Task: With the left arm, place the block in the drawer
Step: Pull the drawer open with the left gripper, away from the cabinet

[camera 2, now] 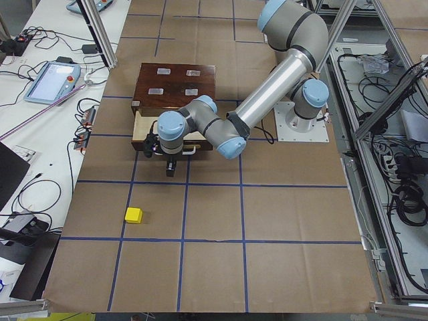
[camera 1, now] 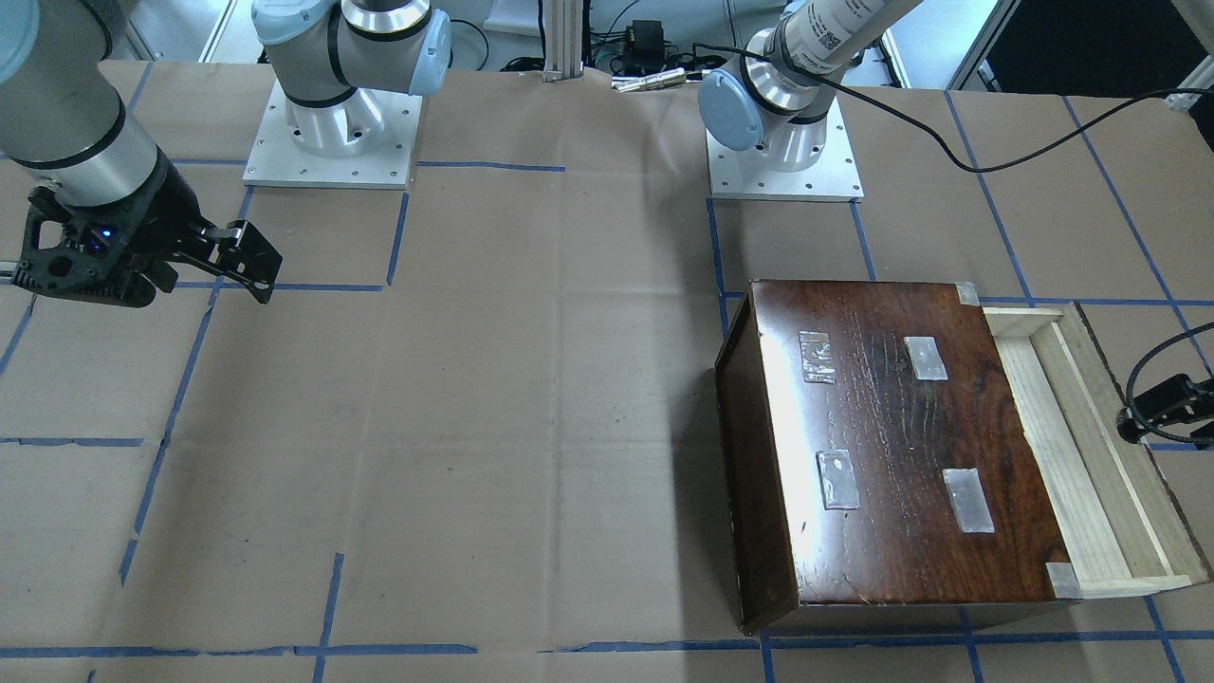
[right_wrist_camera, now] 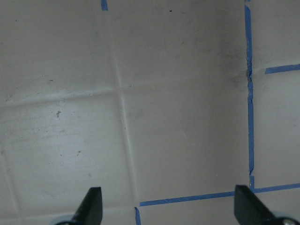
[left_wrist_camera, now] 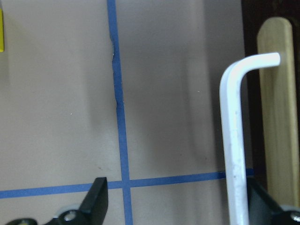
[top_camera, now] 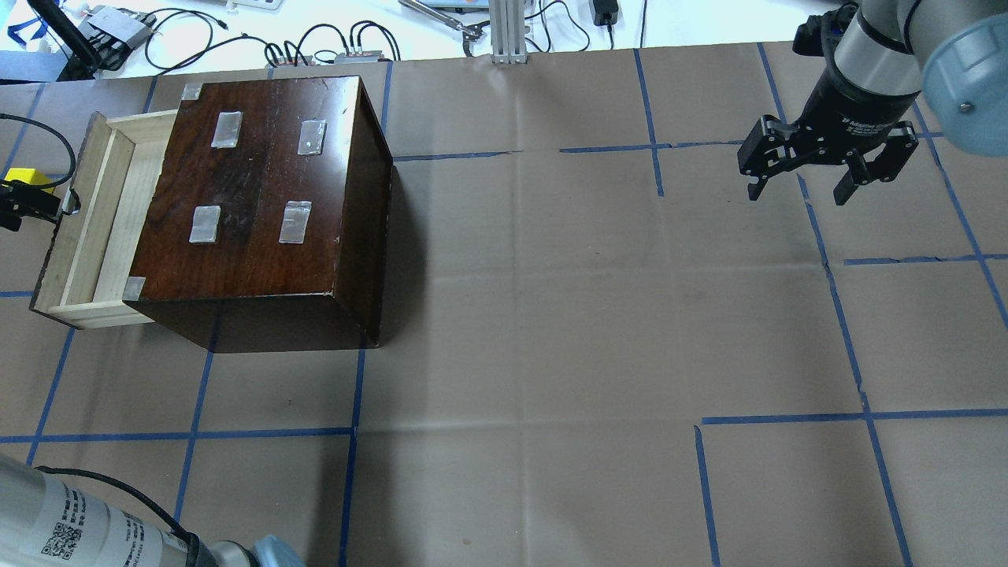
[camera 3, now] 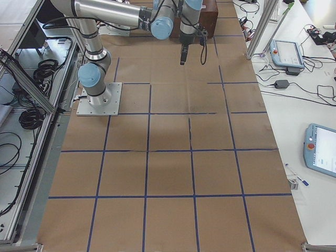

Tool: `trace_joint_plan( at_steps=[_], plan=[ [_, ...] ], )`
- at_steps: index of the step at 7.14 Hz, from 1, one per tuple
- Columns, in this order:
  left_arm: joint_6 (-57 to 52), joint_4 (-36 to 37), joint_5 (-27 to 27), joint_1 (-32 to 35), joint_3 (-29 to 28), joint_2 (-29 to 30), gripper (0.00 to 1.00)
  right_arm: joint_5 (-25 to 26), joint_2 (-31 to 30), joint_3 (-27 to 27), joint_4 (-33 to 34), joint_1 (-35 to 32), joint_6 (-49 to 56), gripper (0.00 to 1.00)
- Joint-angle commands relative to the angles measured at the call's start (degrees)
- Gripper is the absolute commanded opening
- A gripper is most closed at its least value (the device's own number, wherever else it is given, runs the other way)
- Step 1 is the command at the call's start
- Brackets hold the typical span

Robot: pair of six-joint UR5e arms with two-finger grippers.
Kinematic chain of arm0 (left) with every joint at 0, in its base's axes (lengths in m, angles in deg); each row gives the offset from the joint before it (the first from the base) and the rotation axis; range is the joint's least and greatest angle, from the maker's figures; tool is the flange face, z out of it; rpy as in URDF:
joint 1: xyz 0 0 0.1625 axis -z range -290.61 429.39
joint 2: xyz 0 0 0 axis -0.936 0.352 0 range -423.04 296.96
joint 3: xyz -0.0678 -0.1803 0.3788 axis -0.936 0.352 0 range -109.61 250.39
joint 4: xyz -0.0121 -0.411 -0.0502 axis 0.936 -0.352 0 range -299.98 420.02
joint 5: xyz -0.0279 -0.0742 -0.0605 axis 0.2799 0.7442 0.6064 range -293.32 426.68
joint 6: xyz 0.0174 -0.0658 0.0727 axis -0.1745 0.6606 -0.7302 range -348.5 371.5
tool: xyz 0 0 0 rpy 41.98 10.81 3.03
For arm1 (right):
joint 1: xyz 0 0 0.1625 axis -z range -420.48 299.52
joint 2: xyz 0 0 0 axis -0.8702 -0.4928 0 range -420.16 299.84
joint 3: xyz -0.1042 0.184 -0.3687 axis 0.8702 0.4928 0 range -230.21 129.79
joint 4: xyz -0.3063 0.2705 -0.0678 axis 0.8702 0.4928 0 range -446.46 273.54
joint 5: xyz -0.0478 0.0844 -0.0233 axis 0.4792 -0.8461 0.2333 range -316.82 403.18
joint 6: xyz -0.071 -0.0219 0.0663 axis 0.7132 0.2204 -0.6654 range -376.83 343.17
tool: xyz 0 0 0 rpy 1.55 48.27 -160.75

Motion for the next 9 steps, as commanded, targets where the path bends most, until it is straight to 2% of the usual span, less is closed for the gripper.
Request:
trace_joint_plan(
  at_steps=[1, 5, 7, 9],
  plan=[
    [-0.1, 0.4, -0.4, -0.9, -0.5, -0.4, 0.99, 0.0, 0.0, 0.1, 0.0, 0.0, 0.0, 1.0],
    [-0.1, -4.0, -0.4, -0.9, -11.1, 1.6, 0.99, 0.0, 0.0, 0.0, 0.0, 0.0, 0.0, 1.0],
    [-0.2, -4.0, -0.4, -0.9, -17.1, 6.6, 0.99, 0.0, 0.0, 0.1, 0.0, 0.0, 0.0, 1.0],
    [-1.3, -6.4, -0.3, -1.1, -26.2, 13.4, 0.99, 0.0, 0.0, 0.0, 0.0, 0.0, 0.0, 1.0]
  ],
)
